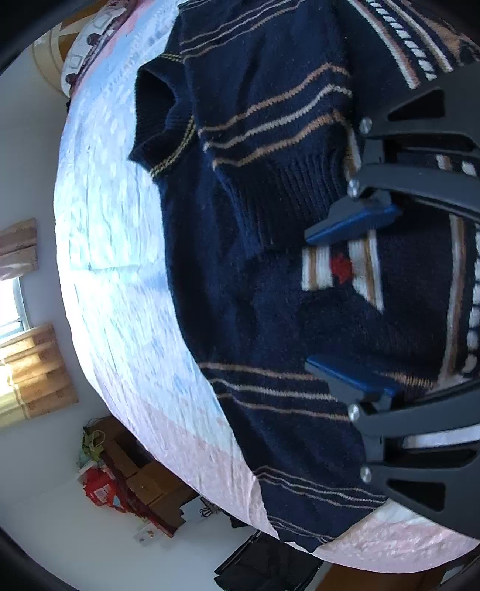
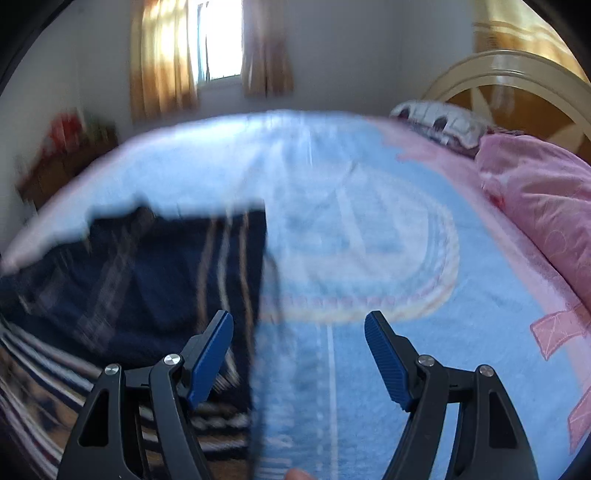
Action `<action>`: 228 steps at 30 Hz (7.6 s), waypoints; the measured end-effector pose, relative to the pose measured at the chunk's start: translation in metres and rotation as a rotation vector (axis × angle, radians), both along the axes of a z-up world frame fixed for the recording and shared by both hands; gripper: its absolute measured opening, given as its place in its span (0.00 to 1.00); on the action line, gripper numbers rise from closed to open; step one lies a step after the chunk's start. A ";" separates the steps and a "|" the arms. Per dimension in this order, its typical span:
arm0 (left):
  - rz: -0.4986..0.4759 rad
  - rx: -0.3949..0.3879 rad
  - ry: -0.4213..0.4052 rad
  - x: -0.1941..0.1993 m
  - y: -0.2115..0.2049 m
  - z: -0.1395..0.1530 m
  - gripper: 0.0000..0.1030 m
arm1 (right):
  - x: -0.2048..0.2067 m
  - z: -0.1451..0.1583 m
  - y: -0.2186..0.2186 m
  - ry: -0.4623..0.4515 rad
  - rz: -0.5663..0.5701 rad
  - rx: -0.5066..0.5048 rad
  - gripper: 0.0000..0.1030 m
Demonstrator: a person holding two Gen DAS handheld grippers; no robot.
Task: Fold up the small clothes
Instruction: 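Lay the cuff flat on the sweater body and open the left tool, then move the left tool to the other sleeve cuff and grasp it, then lift the held sleeve and fold it across the sweater body, then release, then grasp the folded sleeve cuff with the right tool and straighten it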
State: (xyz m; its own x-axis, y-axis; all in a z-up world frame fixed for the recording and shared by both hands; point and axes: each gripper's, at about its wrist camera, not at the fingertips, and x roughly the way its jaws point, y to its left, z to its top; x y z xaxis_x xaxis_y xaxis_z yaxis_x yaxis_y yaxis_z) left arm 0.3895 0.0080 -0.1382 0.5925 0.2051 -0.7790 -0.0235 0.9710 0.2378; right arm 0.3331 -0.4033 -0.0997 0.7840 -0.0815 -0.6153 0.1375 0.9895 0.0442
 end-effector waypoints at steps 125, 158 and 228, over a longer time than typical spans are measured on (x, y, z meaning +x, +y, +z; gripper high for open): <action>0.043 -0.757 -0.340 -0.025 0.075 0.159 0.08 | -0.056 0.019 0.134 -0.079 0.342 -0.064 0.59; -0.159 -0.613 -0.093 0.011 -0.163 0.068 0.34 | -0.049 -0.021 0.088 0.003 0.235 0.121 0.59; 0.146 -0.498 -0.126 -0.055 0.142 -0.019 0.89 | 0.118 -0.021 0.136 0.235 0.082 -0.147 0.10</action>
